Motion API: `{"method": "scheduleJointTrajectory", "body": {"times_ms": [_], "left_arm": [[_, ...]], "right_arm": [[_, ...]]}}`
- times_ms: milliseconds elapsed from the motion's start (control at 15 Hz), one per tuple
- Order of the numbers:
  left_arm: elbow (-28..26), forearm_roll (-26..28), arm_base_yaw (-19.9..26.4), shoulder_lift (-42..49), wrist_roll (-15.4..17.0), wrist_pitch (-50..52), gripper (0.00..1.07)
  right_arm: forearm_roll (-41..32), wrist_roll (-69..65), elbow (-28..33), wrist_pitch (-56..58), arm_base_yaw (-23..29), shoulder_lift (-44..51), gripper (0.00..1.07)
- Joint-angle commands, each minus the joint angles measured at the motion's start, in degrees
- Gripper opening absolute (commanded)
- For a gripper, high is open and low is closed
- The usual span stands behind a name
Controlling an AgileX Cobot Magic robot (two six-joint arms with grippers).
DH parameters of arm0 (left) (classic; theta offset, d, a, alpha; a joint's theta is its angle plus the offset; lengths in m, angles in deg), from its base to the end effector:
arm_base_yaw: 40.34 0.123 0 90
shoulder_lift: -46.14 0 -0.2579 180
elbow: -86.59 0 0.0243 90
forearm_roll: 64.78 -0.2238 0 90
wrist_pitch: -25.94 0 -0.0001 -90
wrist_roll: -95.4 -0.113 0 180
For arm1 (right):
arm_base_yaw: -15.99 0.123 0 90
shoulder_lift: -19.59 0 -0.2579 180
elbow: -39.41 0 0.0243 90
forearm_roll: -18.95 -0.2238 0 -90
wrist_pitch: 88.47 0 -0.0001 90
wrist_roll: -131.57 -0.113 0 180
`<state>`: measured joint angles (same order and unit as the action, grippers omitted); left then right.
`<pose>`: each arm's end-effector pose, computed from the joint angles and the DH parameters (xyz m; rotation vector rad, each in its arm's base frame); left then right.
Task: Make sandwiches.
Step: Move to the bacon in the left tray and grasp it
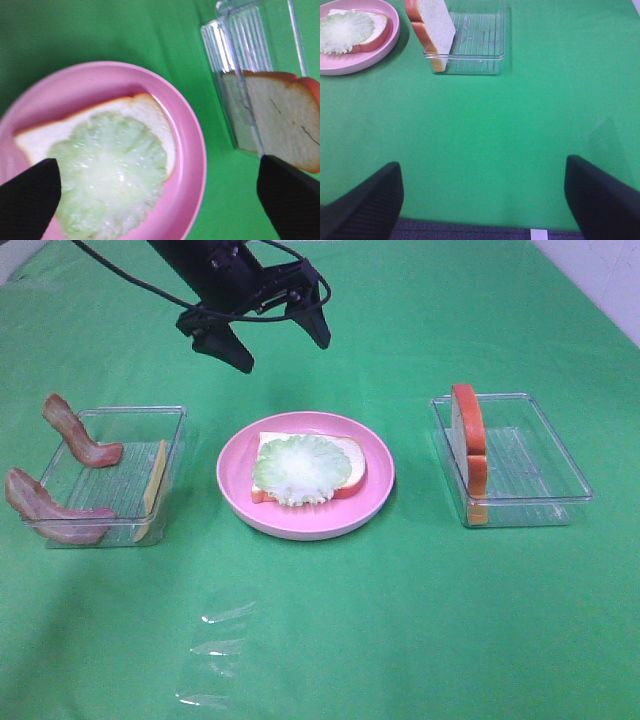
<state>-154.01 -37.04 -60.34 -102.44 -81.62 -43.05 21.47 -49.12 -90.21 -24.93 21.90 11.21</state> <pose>0.4404 -0.2126 0.1977 0.2933 2.7307 -0.7797 0.0194 -0.0025 0.2370 -0.0949 2.1316 0.0142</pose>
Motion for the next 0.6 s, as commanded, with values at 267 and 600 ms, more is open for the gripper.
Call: {"method": "scheduleJointTrajectory", "body": {"times_ms": [267, 600], "left_arm": [[-0.6, -11.2, -0.1, 5.9, 3.2, -6.7, 0.98], [22.1, -19.0, -0.1, 16.8, 6.7, -6.7, 0.94]], "right_arm": [[-0.1, 0.1, -0.2, -0.3, -0.1, 1.7, 0.84], [-0.1, 0.1, -0.2, -0.3, -0.1, 1.7, 0.84]]}}
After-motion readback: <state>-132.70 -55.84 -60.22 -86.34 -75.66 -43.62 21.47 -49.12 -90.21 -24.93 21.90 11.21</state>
